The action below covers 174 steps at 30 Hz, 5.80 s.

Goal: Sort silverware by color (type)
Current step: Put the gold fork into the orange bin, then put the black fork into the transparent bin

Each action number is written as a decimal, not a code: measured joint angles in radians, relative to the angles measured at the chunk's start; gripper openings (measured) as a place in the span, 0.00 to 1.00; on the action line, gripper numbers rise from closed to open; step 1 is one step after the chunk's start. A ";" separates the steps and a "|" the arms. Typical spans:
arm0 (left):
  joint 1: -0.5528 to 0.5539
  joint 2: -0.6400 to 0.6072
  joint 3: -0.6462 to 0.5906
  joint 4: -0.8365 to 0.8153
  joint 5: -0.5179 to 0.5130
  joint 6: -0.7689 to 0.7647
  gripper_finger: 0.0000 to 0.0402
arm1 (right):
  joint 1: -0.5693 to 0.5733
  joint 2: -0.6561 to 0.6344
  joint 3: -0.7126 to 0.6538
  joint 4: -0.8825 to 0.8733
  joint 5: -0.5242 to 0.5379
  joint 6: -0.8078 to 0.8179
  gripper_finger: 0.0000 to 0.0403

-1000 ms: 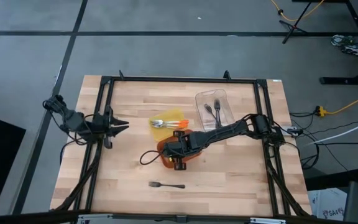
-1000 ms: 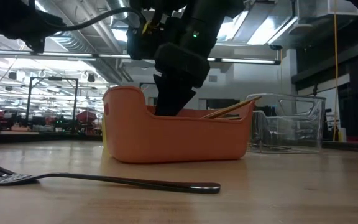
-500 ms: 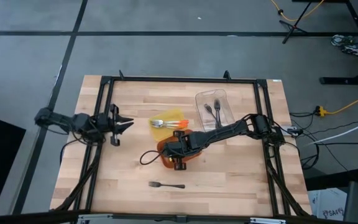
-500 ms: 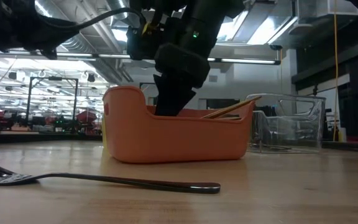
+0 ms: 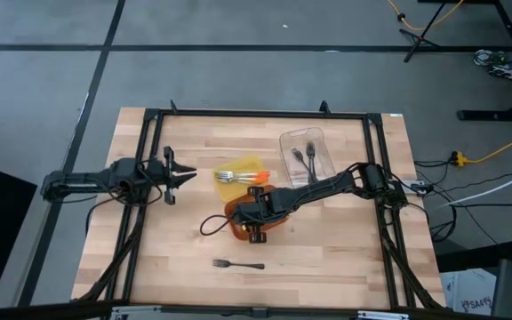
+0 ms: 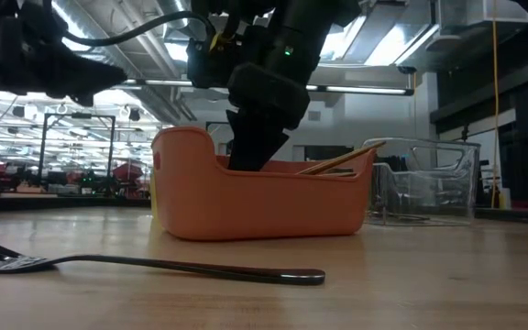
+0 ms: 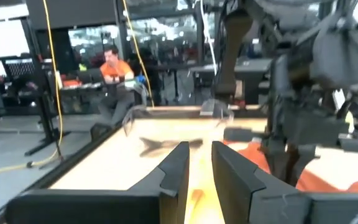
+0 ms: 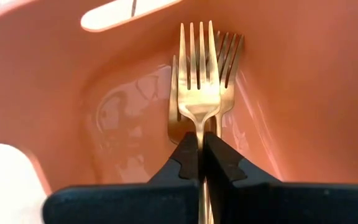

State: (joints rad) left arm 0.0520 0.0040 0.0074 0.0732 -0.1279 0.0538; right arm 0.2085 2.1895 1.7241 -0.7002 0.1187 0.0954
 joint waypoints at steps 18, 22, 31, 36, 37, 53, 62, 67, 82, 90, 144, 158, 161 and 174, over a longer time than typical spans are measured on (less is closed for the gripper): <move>0.022 0.002 0.000 -0.051 0.053 -0.045 0.16 | 0.000 -0.001 0.000 0.001 0.053 0.000 0.06; 0.022 0.002 0.000 -0.051 0.053 -0.045 0.16 | 0.000 -0.001 0.000 0.002 0.054 0.000 0.13; 0.022 0.002 0.000 -0.051 0.053 -0.053 0.16 | 0.000 -0.001 0.000 0.002 0.054 0.000 0.19; 0.022 0.002 0.000 -0.051 0.052 -0.052 0.16 | 0.000 -0.001 0.000 0.002 0.053 0.000 0.19; 0.022 0.002 0.000 -0.051 0.052 -0.052 0.16 | 0.000 -0.001 0.000 0.002 0.053 0.000 0.19; 0.022 0.002 0.000 -0.051 0.052 -0.051 0.16 | 0.000 -0.001 0.088 -0.017 0.053 0.000 0.19; 0.022 0.002 0.000 -0.051 0.052 -0.051 0.16 | 0.001 -0.002 0.246 -0.166 0.052 0.000 0.19; 0.022 0.002 0.000 -0.051 0.052 -0.051 0.16 | 0.008 -0.003 0.321 -0.180 0.030 0.005 0.19; 0.022 0.002 0.000 -0.051 0.044 -0.051 0.16 | 0.137 -0.003 0.373 -0.116 0.021 0.007 0.19; 0.022 0.002 0.000 -0.051 0.044 -0.051 0.16 | 0.211 -0.002 0.373 -0.053 0.078 0.070 0.19; 0.021 0.002 0.000 -0.051 0.043 -0.051 0.16 | 0.341 0.021 -0.164 0.534 0.285 0.398 0.19; 0.022 0.002 0.000 -0.050 0.043 -0.051 0.16 | 0.337 0.021 -0.182 0.596 0.291 0.368 0.19; 0.022 0.002 0.000 -0.050 0.043 -0.051 0.16 | 0.332 0.033 -0.182 0.612 0.292 0.360 0.19; 0.022 0.002 0.000 -0.050 0.041 -0.051 0.16 | 0.327 0.126 -0.182 0.734 0.289 0.359 0.19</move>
State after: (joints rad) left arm 0.0738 0.0063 0.0074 0.0235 -0.0872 0.0032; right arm 0.5358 2.3157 1.5425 0.0340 0.4074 0.4545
